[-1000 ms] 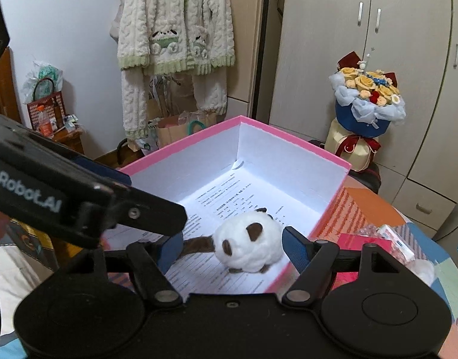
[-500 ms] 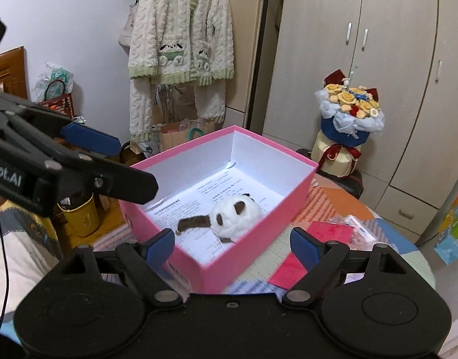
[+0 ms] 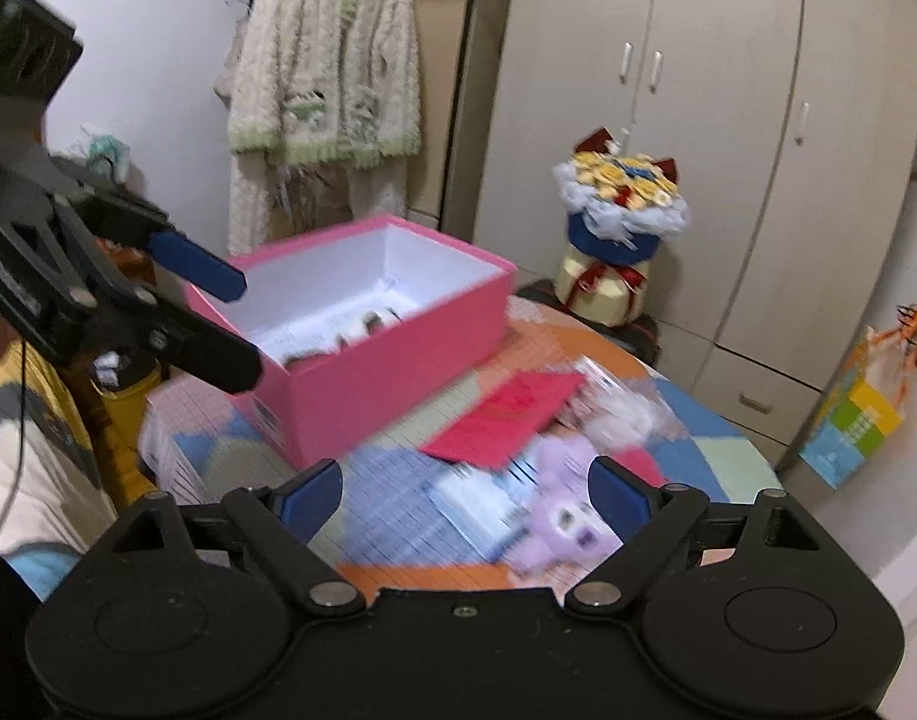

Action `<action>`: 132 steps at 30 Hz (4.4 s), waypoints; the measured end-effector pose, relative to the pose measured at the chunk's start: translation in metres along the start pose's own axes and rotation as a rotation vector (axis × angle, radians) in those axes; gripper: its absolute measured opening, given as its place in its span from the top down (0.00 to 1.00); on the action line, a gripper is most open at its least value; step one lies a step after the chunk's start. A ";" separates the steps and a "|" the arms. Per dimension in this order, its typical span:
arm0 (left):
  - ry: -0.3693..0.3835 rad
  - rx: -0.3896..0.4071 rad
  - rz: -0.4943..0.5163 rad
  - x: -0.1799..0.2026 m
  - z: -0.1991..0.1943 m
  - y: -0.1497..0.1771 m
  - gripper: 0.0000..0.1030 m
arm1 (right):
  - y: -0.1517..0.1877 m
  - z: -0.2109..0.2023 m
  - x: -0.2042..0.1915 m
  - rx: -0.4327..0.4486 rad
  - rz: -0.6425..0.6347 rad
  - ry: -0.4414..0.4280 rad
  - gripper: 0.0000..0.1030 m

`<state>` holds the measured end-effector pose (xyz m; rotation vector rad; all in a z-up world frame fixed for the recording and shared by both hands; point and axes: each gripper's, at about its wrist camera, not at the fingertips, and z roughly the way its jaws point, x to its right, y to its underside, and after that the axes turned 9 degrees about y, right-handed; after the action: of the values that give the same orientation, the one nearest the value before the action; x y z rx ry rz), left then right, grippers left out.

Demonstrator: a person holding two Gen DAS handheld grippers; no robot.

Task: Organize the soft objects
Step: 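Move the left gripper to the lilac plush toy and grasp it, then carry the lilac plush with the left gripper and drop it into the pink box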

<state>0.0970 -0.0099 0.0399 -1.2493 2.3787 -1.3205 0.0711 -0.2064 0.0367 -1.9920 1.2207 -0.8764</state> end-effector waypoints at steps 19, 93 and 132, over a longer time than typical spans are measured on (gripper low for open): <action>0.062 -0.082 -0.056 0.003 0.125 -0.016 0.16 | 0.056 0.081 0.060 -0.042 0.083 -0.113 0.11; 0.108 -0.055 -0.244 0.024 0.112 0.053 0.60 | 0.072 0.063 -0.002 -0.074 0.047 -0.094 0.25; 0.034 0.079 -0.323 -0.120 -0.046 -0.003 0.62 | -0.104 0.083 -0.116 0.044 -0.104 -0.258 0.23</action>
<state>0.1542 0.1053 0.0400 -1.6513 2.1878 -1.5147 0.1482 -0.0475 0.0471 -2.0731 0.9528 -0.6641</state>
